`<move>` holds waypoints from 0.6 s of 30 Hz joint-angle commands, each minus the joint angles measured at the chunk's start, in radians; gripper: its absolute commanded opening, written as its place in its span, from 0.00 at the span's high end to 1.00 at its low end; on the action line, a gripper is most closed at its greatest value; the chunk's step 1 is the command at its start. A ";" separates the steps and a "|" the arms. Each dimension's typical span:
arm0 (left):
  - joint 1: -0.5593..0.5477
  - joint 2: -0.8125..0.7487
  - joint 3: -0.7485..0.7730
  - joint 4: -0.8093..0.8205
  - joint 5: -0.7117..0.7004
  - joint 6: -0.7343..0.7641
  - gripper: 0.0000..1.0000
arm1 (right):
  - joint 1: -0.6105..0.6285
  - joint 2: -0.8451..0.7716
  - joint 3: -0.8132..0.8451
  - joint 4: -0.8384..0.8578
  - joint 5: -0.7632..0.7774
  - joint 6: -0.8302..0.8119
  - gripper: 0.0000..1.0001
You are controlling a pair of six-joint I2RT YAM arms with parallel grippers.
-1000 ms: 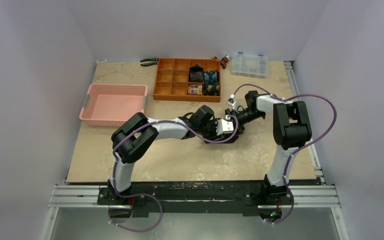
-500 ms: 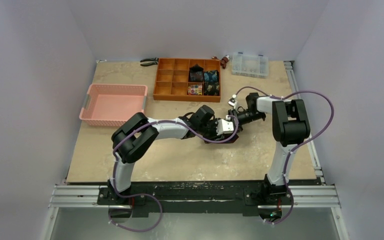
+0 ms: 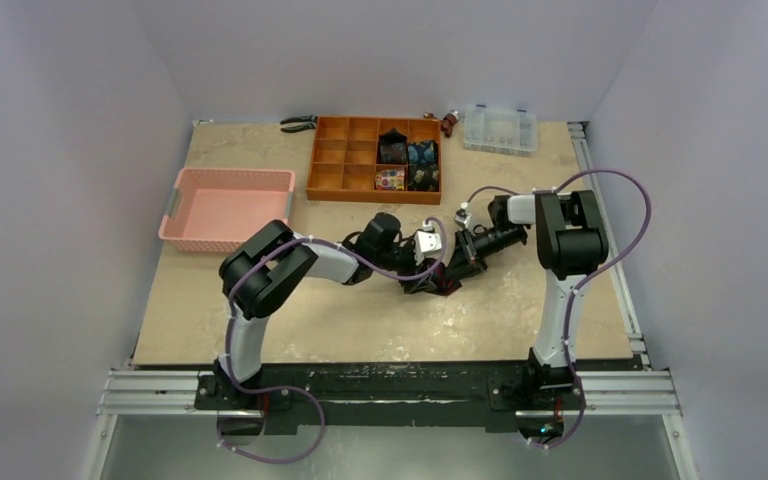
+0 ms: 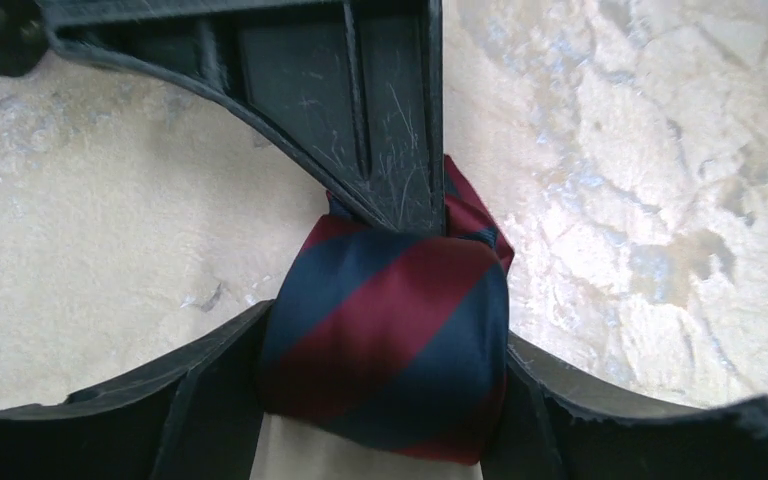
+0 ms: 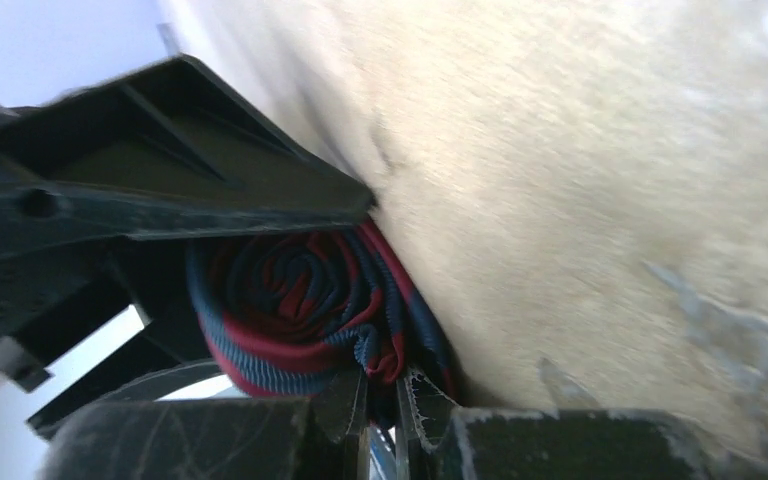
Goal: Roll the ties
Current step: Roll the tie at the center of the board.
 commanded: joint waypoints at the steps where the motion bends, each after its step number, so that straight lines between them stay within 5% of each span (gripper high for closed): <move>1: 0.010 0.042 -0.069 0.239 0.078 -0.093 0.31 | 0.016 0.010 -0.001 0.020 0.323 -0.071 1.00; 9: -0.009 0.071 -0.051 0.199 0.094 0.017 0.40 | 0.057 -0.002 0.012 0.023 0.416 -0.062 1.00; 18: -0.012 -0.030 -0.091 0.132 0.093 0.137 0.29 | 0.133 0.020 0.063 0.014 0.544 -0.085 1.00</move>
